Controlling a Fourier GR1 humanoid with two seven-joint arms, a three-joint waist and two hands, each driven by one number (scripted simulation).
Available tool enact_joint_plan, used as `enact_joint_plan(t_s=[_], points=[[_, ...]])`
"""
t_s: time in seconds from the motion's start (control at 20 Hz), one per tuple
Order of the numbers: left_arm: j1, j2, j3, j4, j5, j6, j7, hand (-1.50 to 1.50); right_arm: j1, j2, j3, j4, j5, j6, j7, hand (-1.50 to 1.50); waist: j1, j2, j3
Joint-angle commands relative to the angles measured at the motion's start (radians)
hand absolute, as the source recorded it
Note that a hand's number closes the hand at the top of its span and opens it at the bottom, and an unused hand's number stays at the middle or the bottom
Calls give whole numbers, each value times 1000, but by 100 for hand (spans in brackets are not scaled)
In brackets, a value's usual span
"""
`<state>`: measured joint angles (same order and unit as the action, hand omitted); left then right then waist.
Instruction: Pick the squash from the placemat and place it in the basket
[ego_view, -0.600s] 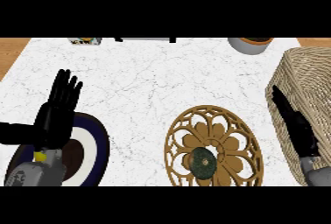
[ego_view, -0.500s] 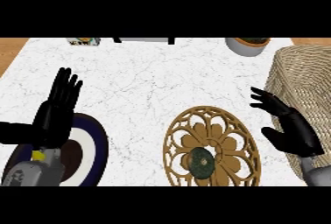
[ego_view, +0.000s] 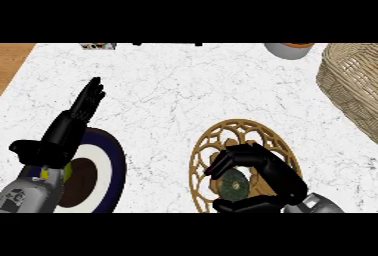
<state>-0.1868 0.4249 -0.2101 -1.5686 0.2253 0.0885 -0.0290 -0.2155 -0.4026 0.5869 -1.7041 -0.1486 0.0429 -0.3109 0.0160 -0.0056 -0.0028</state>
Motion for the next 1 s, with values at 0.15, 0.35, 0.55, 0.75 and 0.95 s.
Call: enact_joint_plan(t_s=[0.15, 0.35, 0.55, 0.75, 0.95], points=[[11, 23, -2, -7, -37, -20, 6, 0, 116, 98, 217, -133, 416, -307, 148, -150, -33, -4, 1], [44, 23, 6, 4, -33, -26, -19, 0, 118, -22, 137, -265, 595, -373, 317, -150, -55, -11, -1], [58, 43, 28, -5, -16, -40, -13, 0, 3, -133, 45, -402, 723, -249, 596, -150, -54, -18, -5], [57, 12, -1, 9, -47, -19, -21, 0, -35, -301, 43, -490, 720, 15, 769, -150, -53, -11, -6], [27, 47, 33, 33, -25, -65, -20, 0, -34, -390, 39, -638, 563, 245, 925, -150, -45, -3, -4]])
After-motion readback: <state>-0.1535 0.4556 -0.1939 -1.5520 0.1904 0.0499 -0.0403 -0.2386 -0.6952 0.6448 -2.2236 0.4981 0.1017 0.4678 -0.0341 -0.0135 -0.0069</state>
